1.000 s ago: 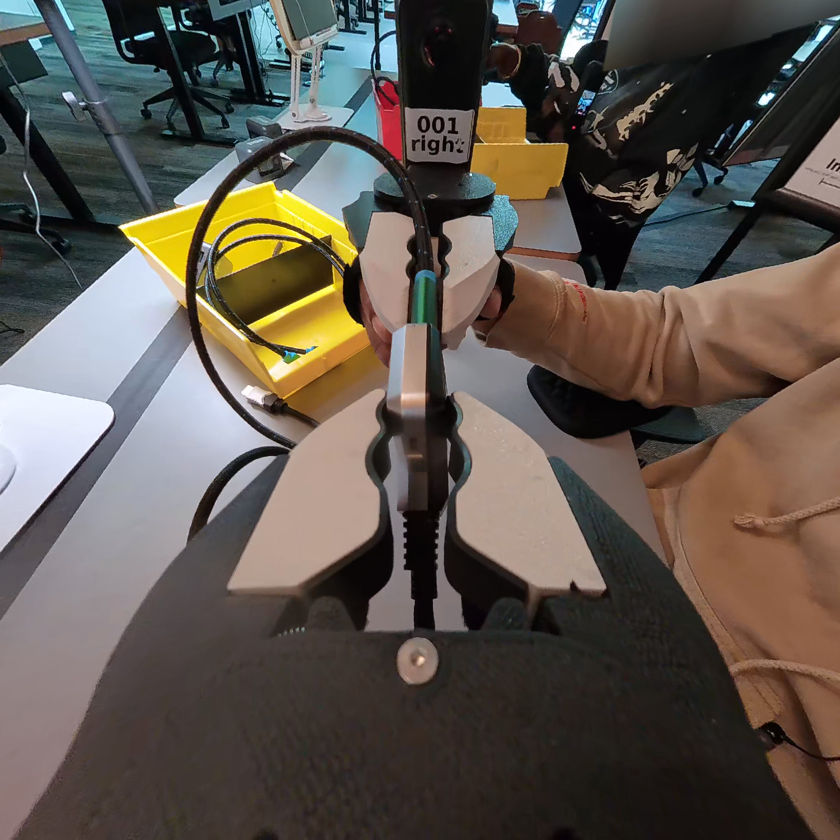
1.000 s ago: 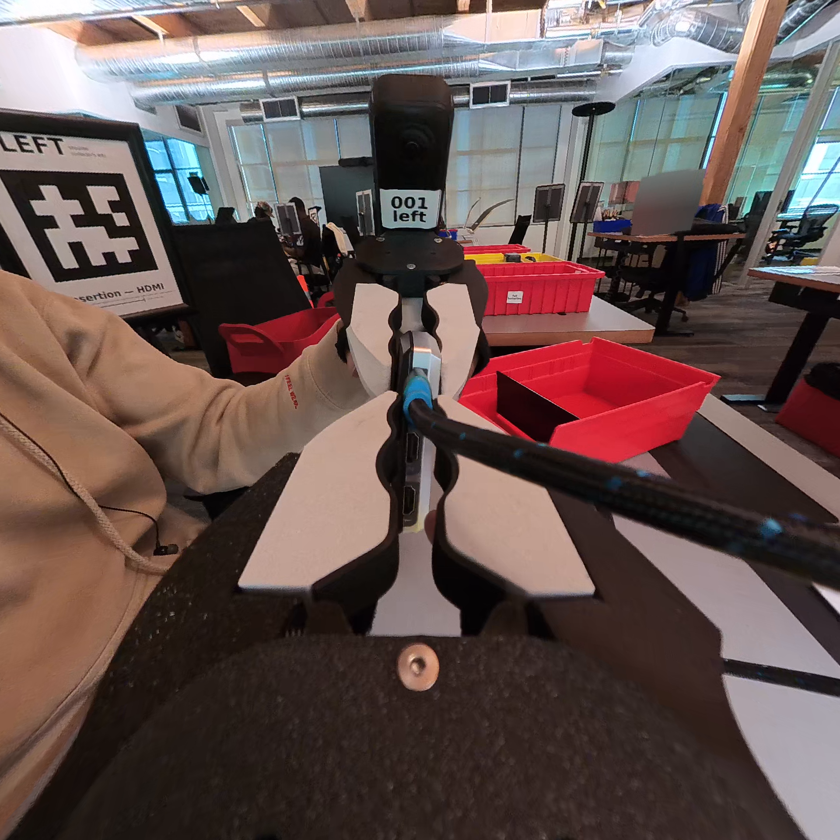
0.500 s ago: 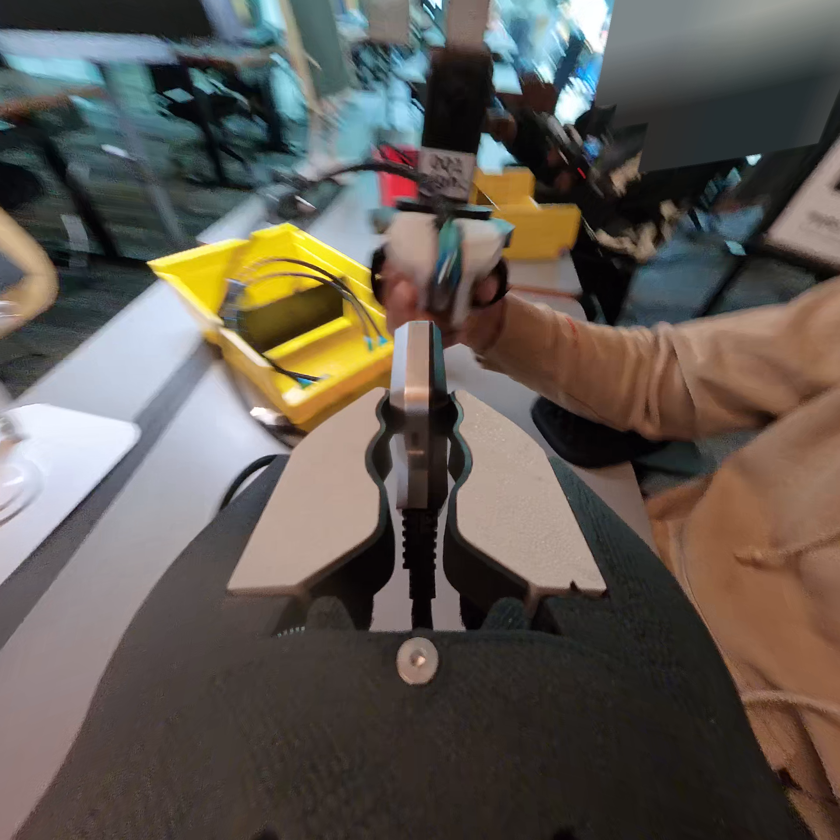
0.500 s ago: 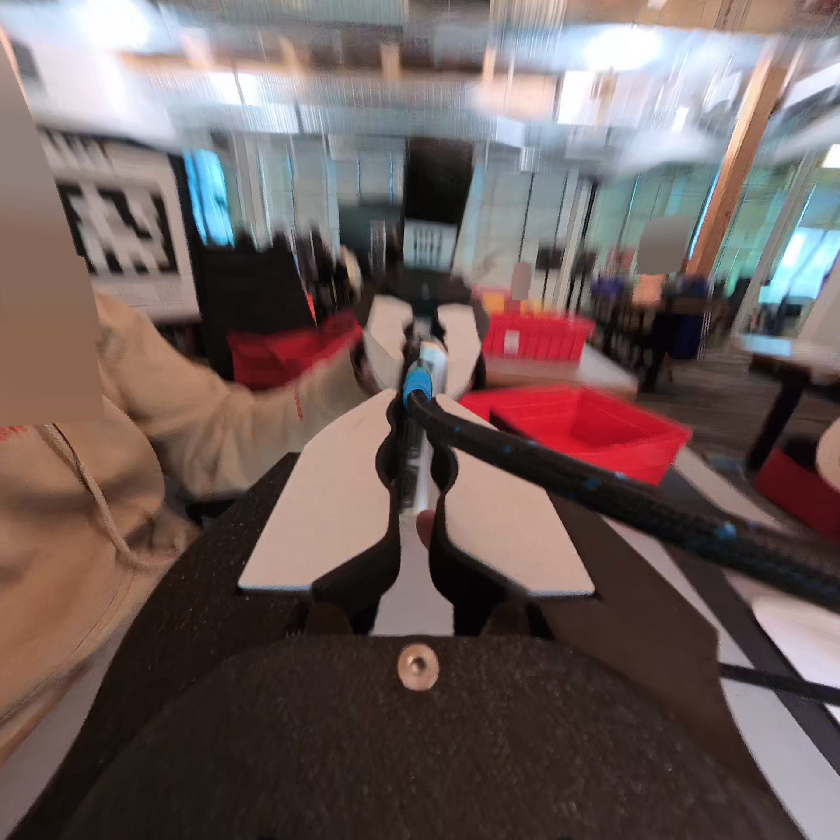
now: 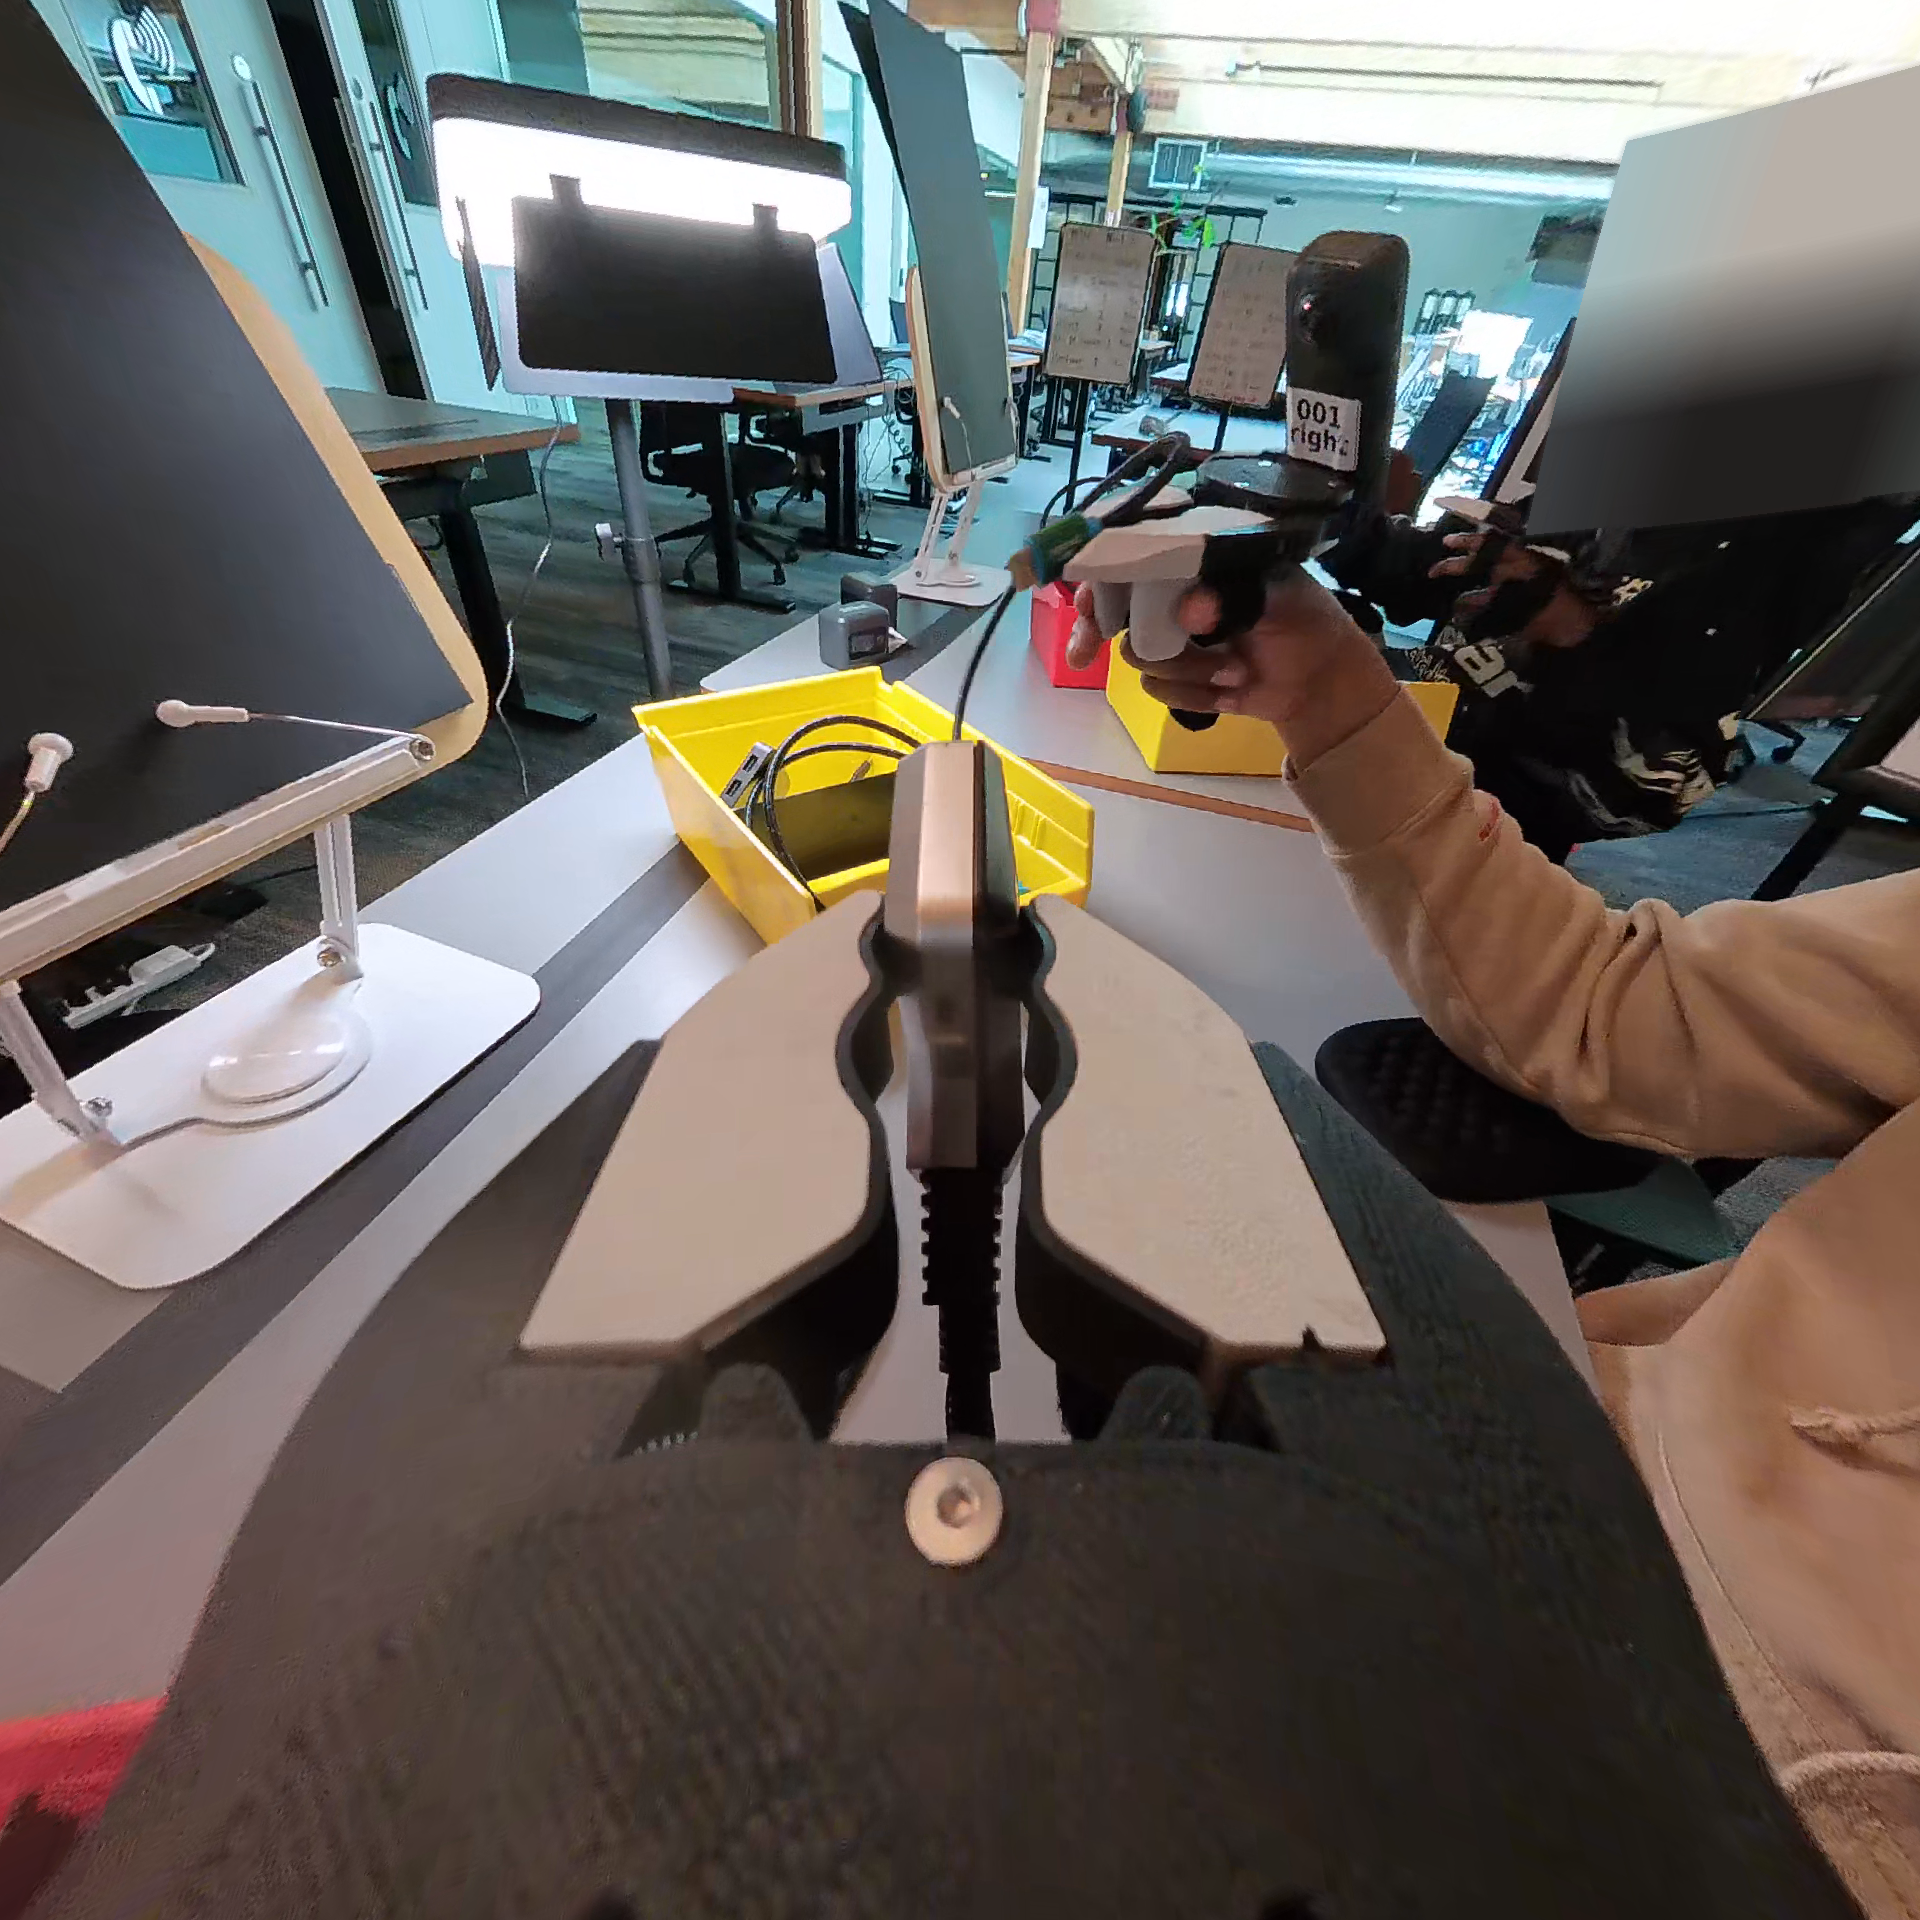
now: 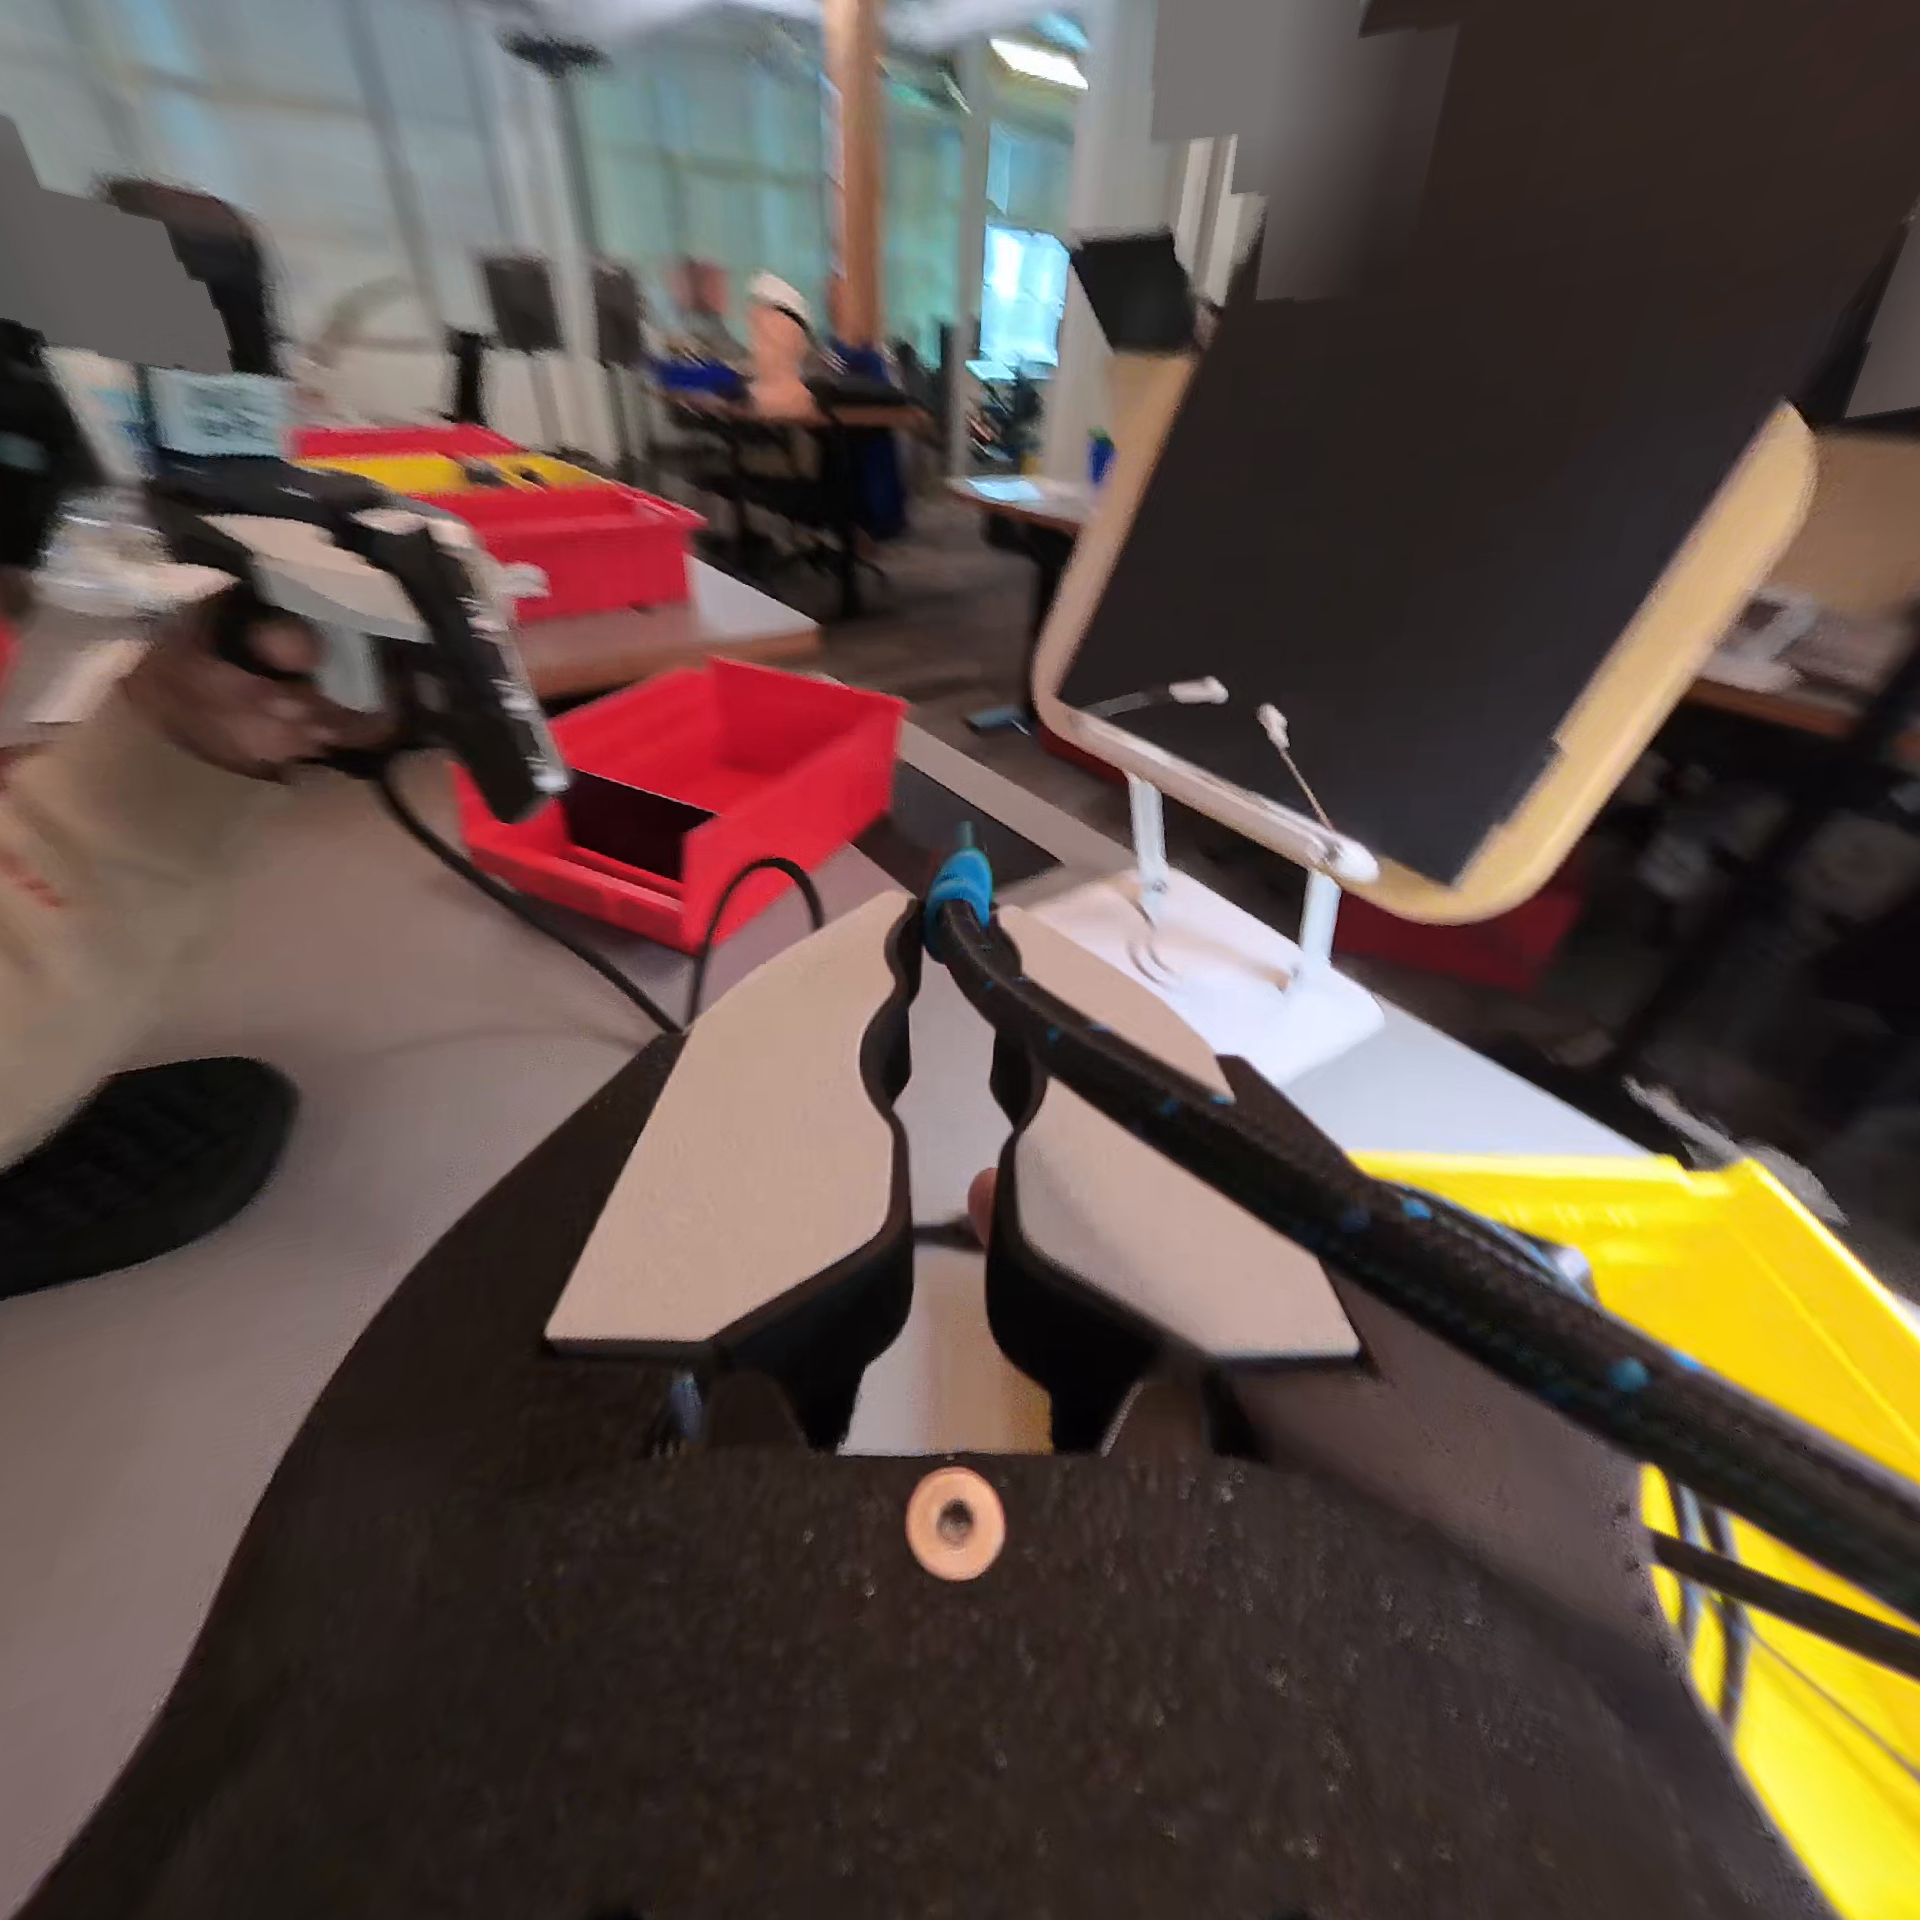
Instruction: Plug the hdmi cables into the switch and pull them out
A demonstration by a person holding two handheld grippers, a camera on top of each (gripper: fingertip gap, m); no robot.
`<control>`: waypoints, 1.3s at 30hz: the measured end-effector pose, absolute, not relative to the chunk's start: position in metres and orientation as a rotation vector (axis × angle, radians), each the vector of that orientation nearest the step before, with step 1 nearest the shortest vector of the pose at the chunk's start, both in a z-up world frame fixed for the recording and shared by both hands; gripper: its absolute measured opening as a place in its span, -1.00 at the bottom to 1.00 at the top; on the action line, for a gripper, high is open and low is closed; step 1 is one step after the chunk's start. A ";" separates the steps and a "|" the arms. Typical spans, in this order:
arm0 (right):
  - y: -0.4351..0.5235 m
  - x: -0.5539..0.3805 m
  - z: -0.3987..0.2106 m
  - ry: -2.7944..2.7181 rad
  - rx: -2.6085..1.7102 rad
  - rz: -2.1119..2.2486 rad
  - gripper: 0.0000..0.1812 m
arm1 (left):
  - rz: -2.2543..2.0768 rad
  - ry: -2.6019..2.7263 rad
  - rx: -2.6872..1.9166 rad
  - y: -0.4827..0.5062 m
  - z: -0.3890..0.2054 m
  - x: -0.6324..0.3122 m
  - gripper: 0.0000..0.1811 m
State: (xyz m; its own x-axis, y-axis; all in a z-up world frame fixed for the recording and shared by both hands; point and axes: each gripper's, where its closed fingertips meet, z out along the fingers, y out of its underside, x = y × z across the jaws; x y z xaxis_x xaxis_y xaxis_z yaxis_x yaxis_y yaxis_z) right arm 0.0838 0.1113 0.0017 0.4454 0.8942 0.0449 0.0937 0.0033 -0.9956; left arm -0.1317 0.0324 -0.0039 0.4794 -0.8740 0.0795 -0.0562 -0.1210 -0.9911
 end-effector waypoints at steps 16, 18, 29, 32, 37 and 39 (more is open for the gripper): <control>0.205 0.092 -0.224 -0.996 -2.338 0.172 -0.81 | -0.845 0.882 -1.609 0.043 -0.026 -0.116 -0.76; 0.197 0.085 -0.221 -1.029 -2.327 0.240 -0.78 | -0.842 0.884 -1.621 0.045 -0.030 -0.114 -0.76; 0.098 0.004 -0.062 -1.238 -1.471 0.924 -0.76 | -0.871 0.957 -1.619 0.038 -0.037 -0.095 -0.76; 0.060 -0.019 -0.045 -1.331 -1.309 1.015 -0.74 | -0.882 0.998 -1.611 0.033 -0.039 -0.085 -0.76; 0.026 -0.057 -0.068 -1.499 -1.285 1.070 -0.59 | -0.879 1.088 -1.622 0.025 -0.050 -0.062 -0.76; 0.023 -0.066 -0.080 -1.545 -1.274 1.026 -0.73 | -0.850 1.136 -1.641 0.023 -0.058 -0.056 -0.76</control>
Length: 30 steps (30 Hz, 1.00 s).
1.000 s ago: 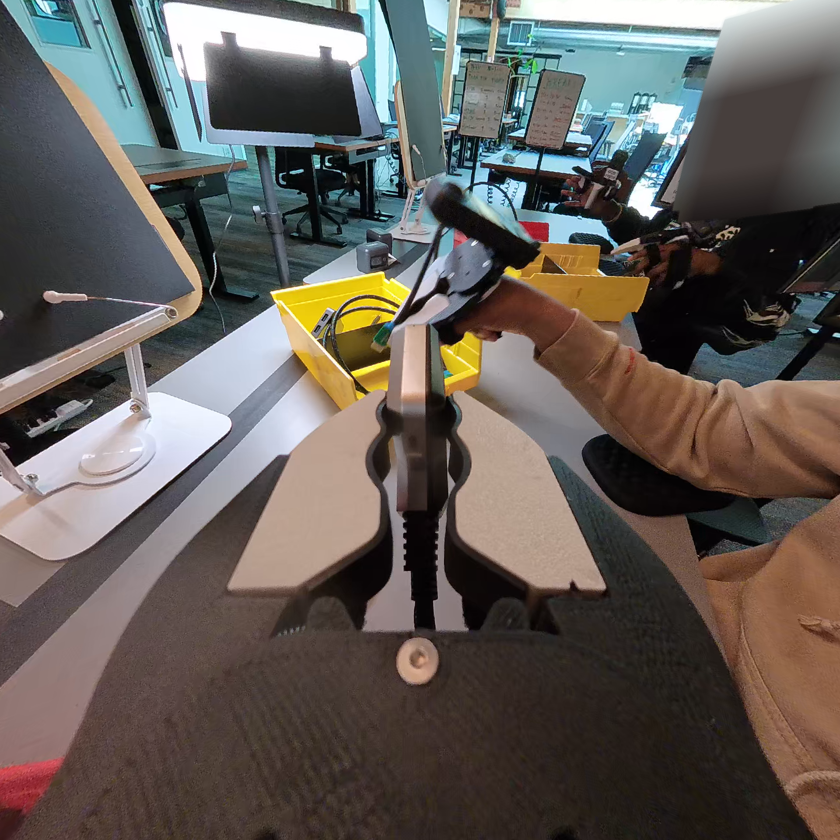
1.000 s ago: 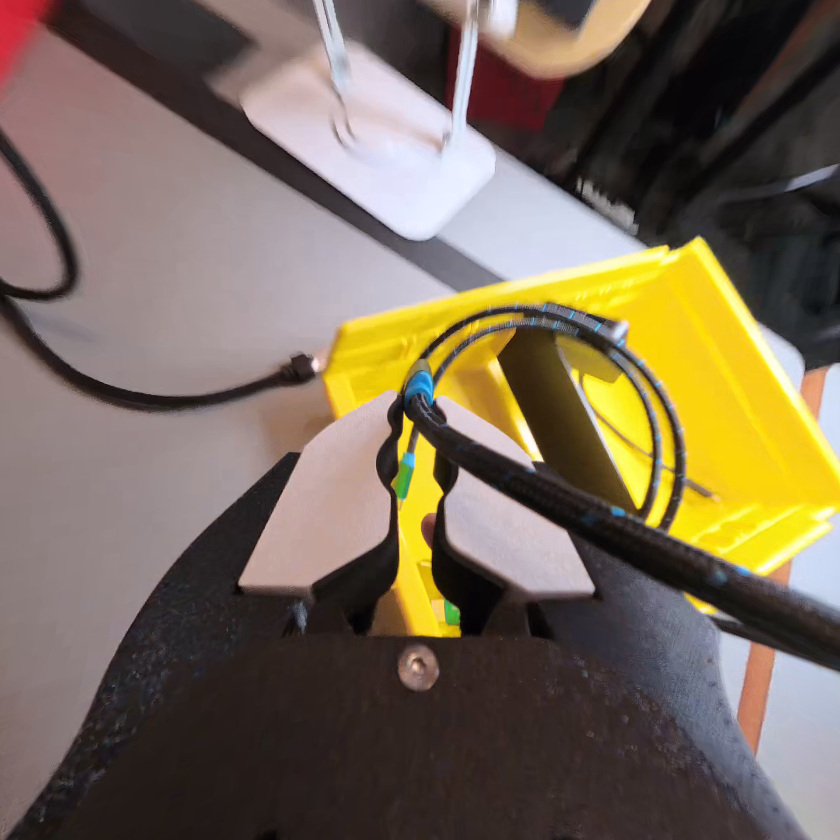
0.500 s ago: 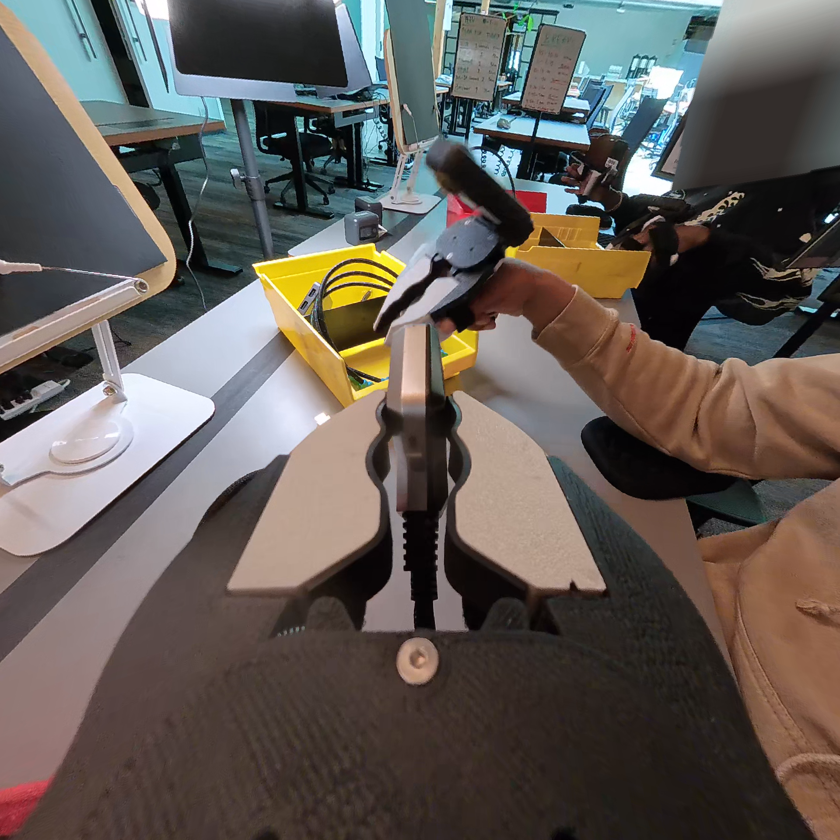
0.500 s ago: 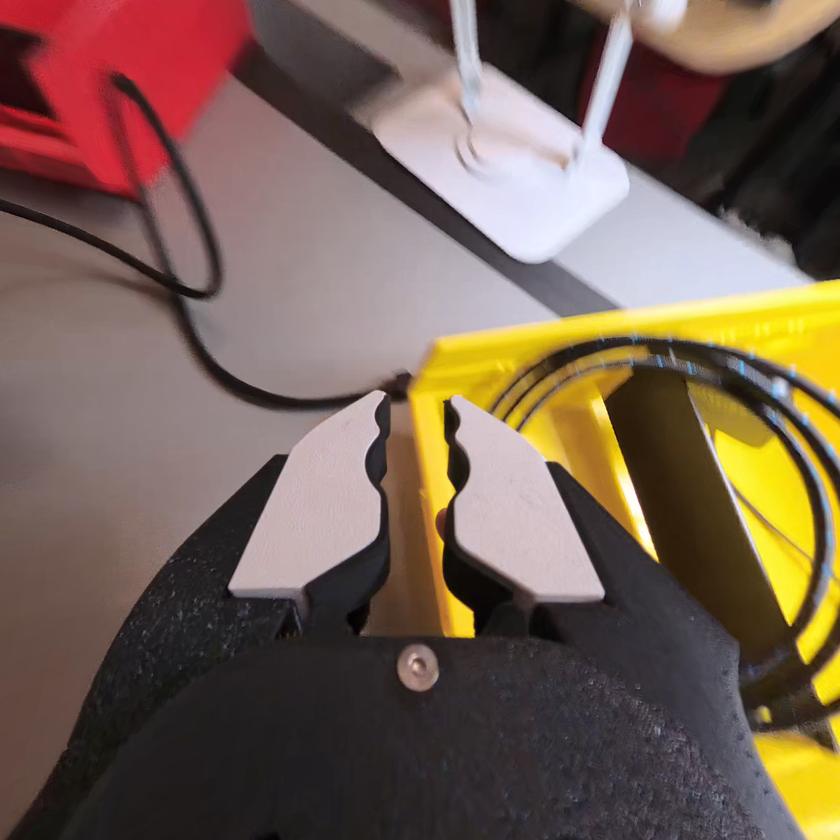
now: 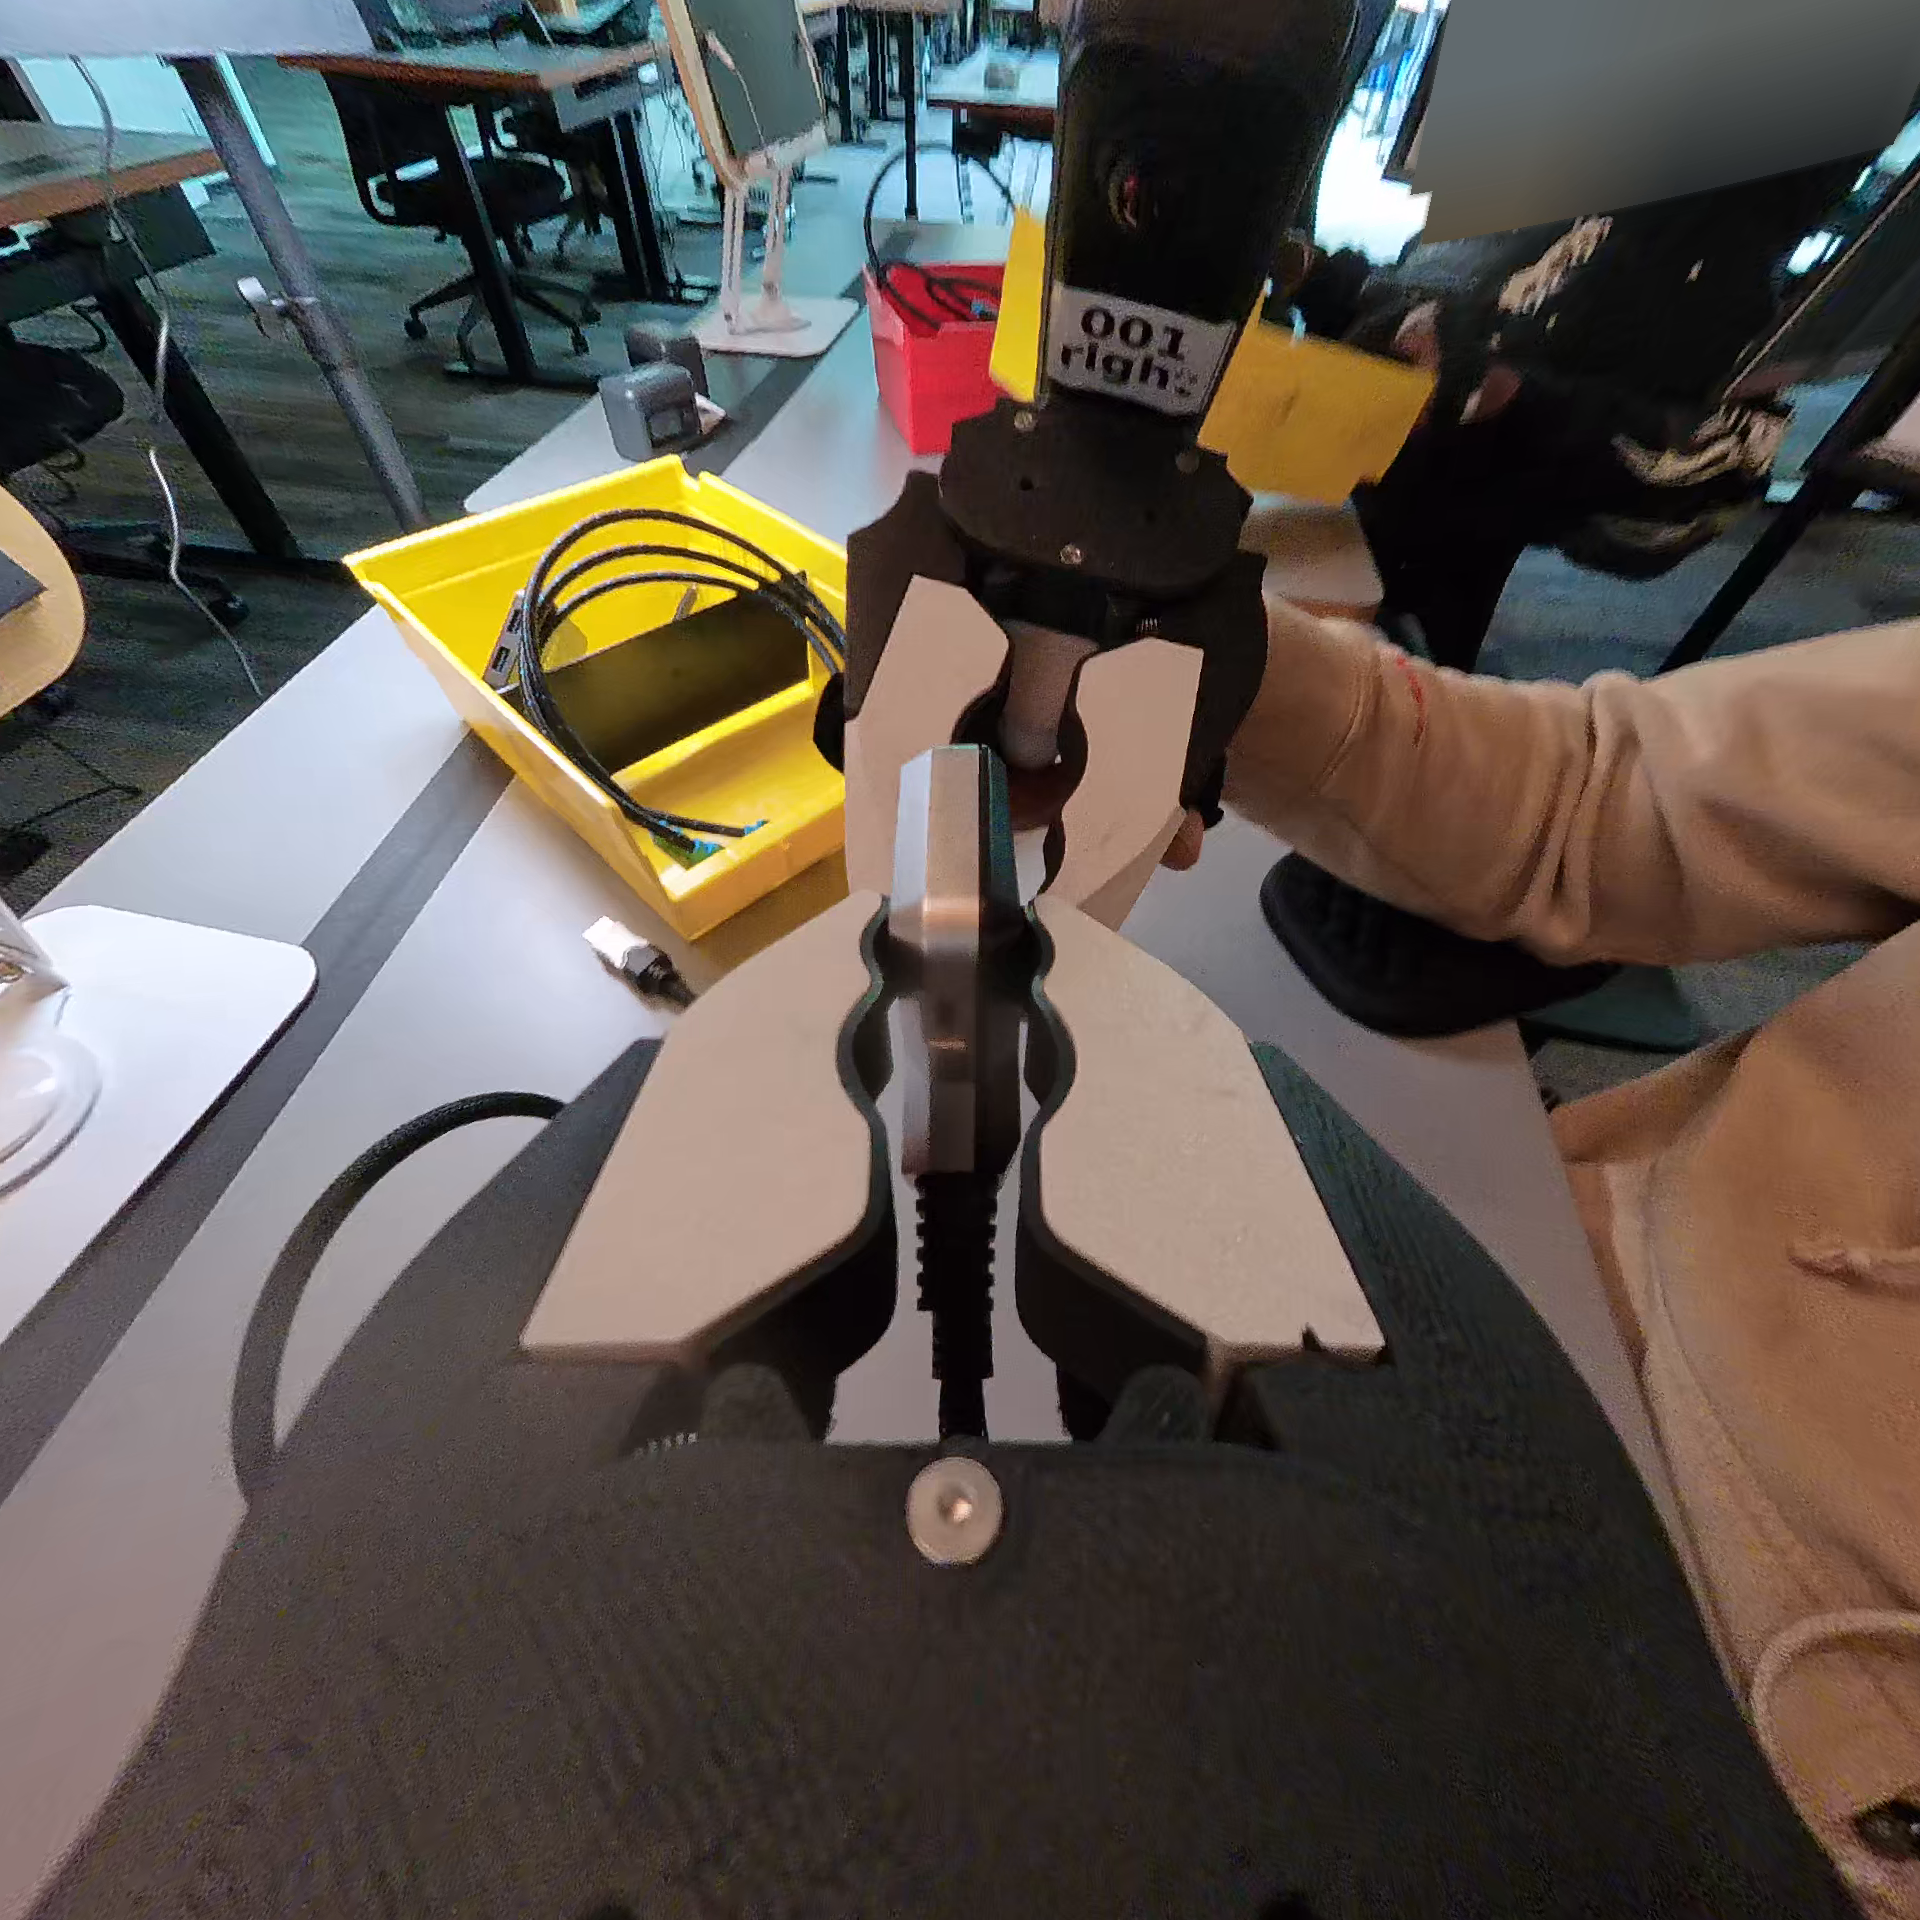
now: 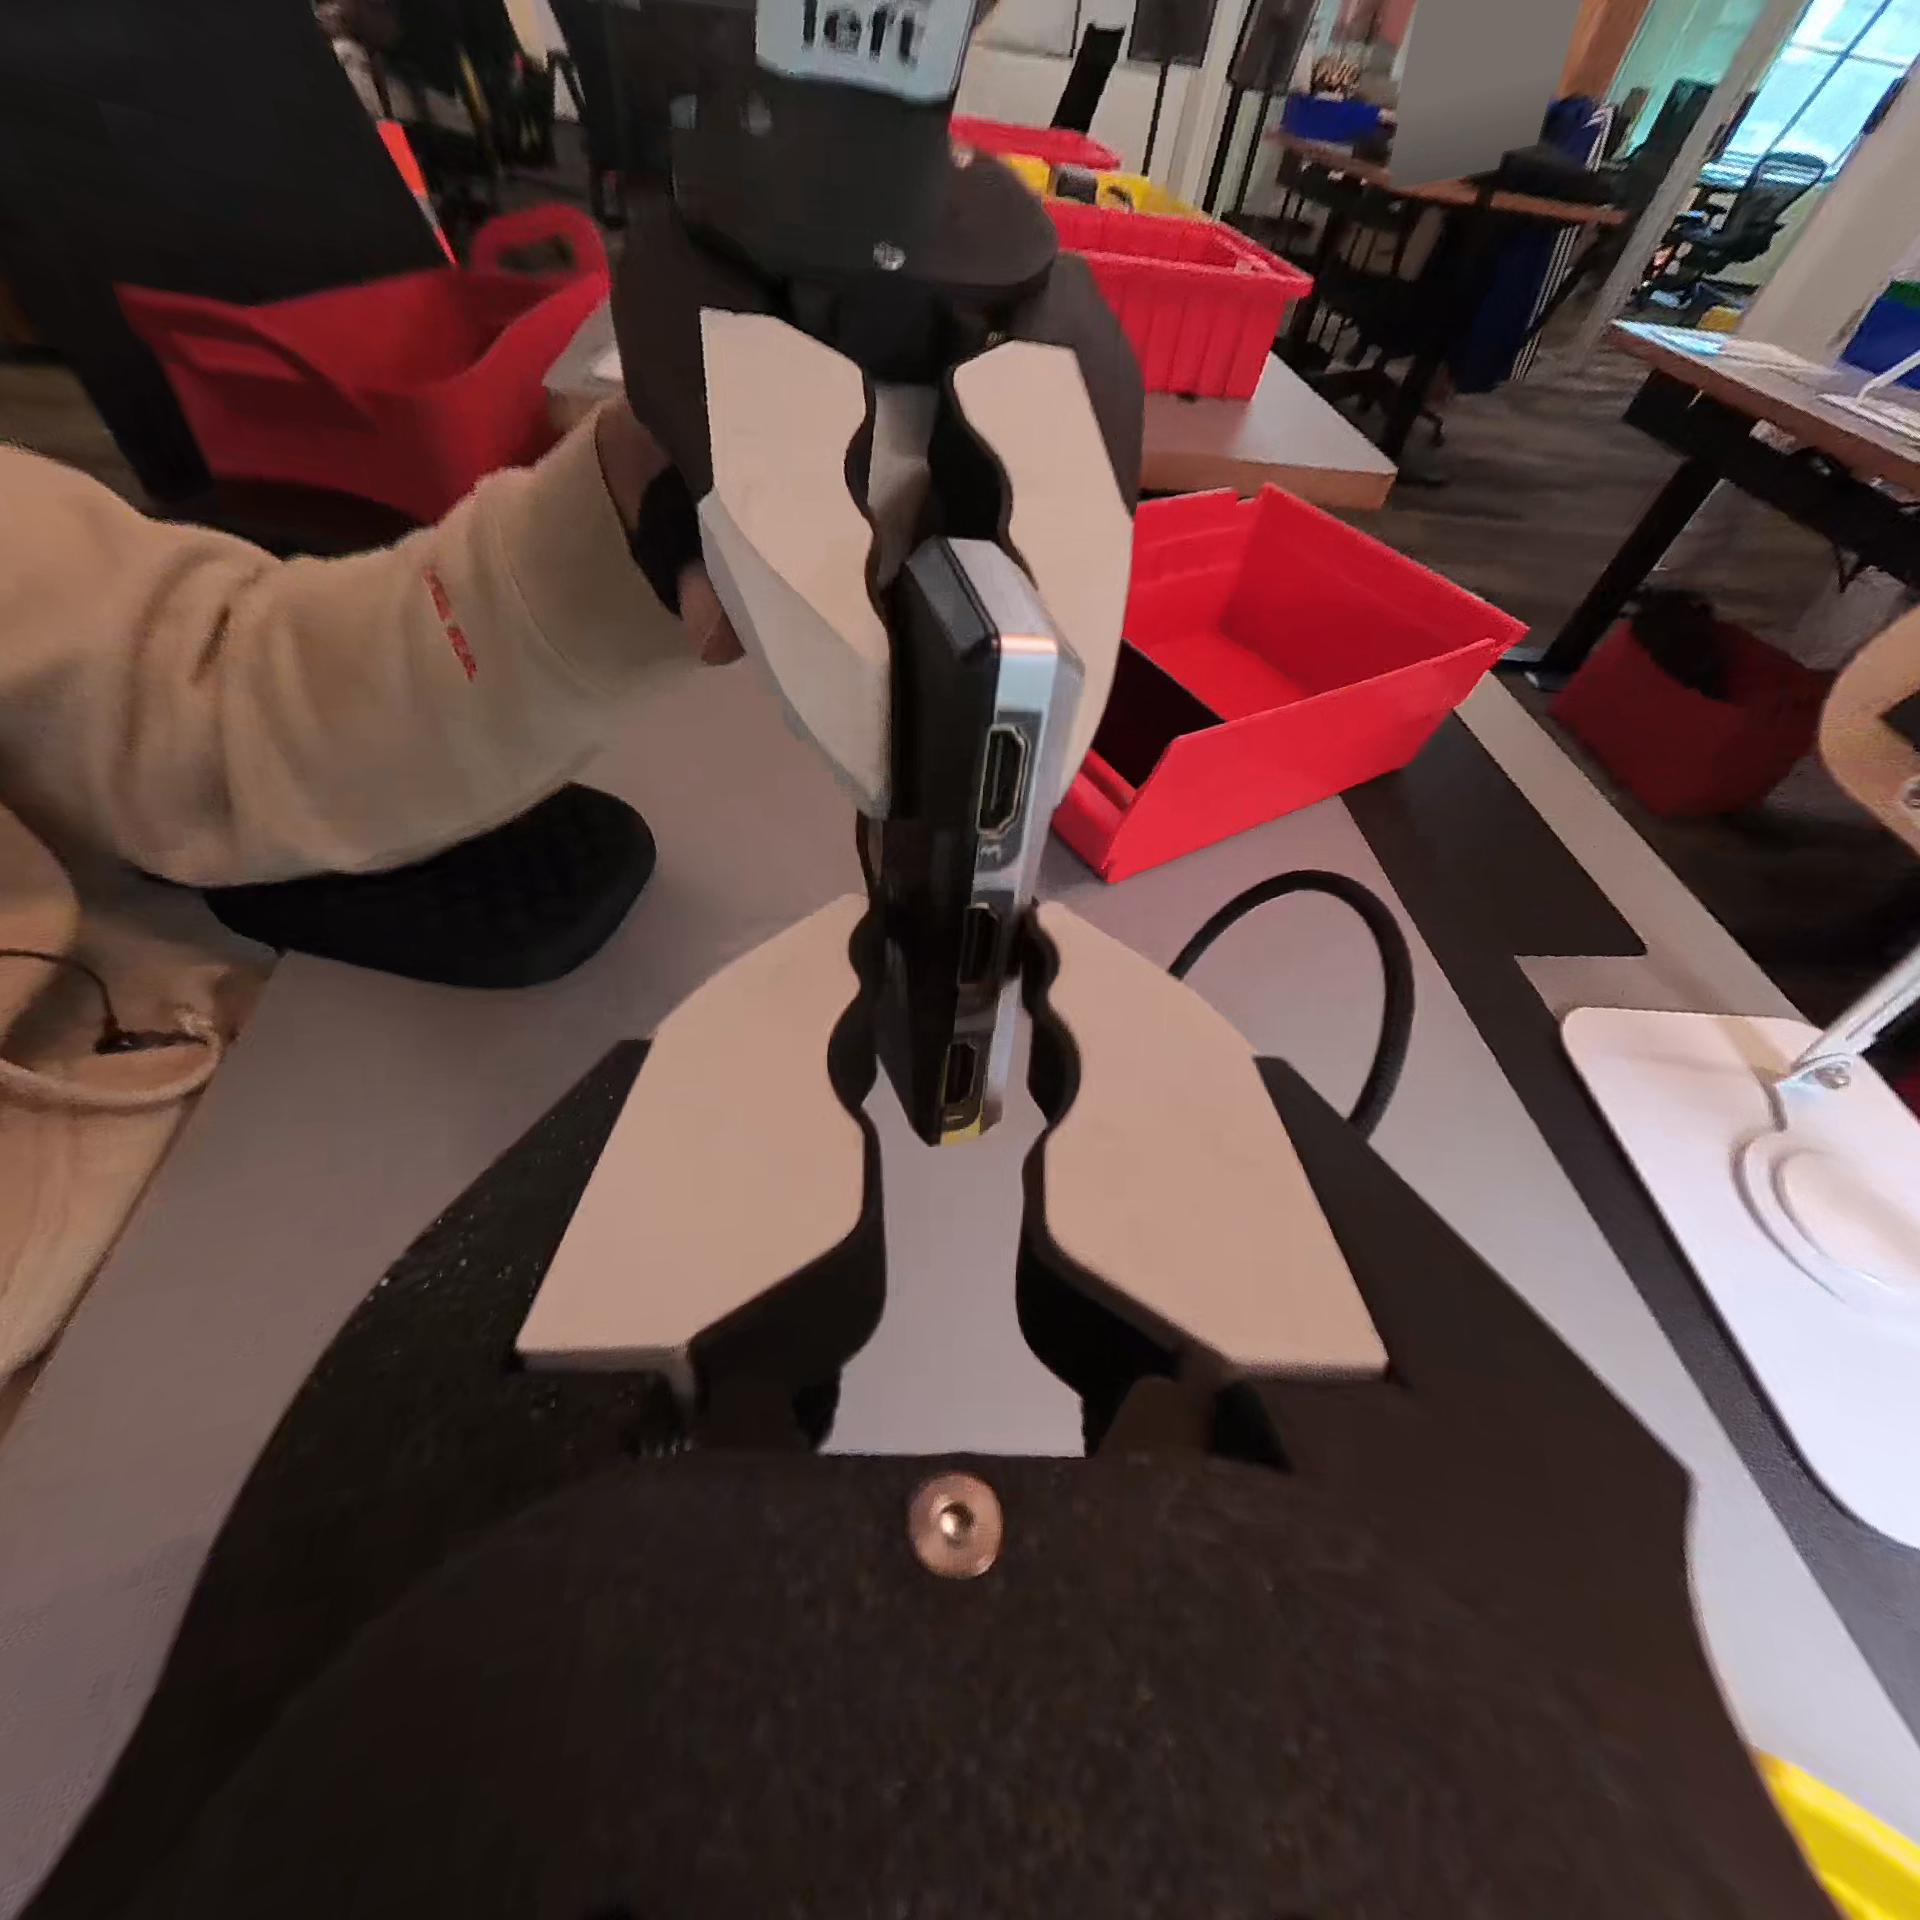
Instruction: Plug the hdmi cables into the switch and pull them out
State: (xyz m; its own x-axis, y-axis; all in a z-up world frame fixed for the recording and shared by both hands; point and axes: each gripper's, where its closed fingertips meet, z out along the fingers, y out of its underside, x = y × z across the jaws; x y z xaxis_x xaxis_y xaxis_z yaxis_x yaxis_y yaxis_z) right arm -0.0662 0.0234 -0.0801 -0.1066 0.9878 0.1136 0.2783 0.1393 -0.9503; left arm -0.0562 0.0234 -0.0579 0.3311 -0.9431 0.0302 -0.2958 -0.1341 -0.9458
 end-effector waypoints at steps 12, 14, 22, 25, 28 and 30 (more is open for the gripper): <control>0.014 -0.025 -0.074 -1.637 -1.206 1.156 -0.75 | -0.944 0.843 -1.546 0.051 -0.030 -0.112 -0.66; 0.008 -0.023 -0.076 -1.665 -1.193 1.186 -0.75 | -0.826 0.797 -1.649 0.074 -0.055 -0.124 -0.58; 0.005 -0.028 -0.079 -1.676 -1.176 1.207 -0.75 | -0.388 0.917 -1.980 0.121 -0.163 -0.129 -0.64; 0.009 -0.024 -0.064 -1.612 -1.139 1.212 -0.76 | -0.424 0.983 -1.943 0.112 -0.155 -0.122 -0.84; 0.021 -0.015 -0.052 -1.531 -1.139 1.145 -0.76 | -0.504 0.994 -1.847 0.098 -0.127 -0.116 -0.90; 0.026 -0.010 -0.051 -1.520 -1.152 1.108 -0.75 | -0.539 1.001 -1.790 0.089 -0.109 -0.113 -0.90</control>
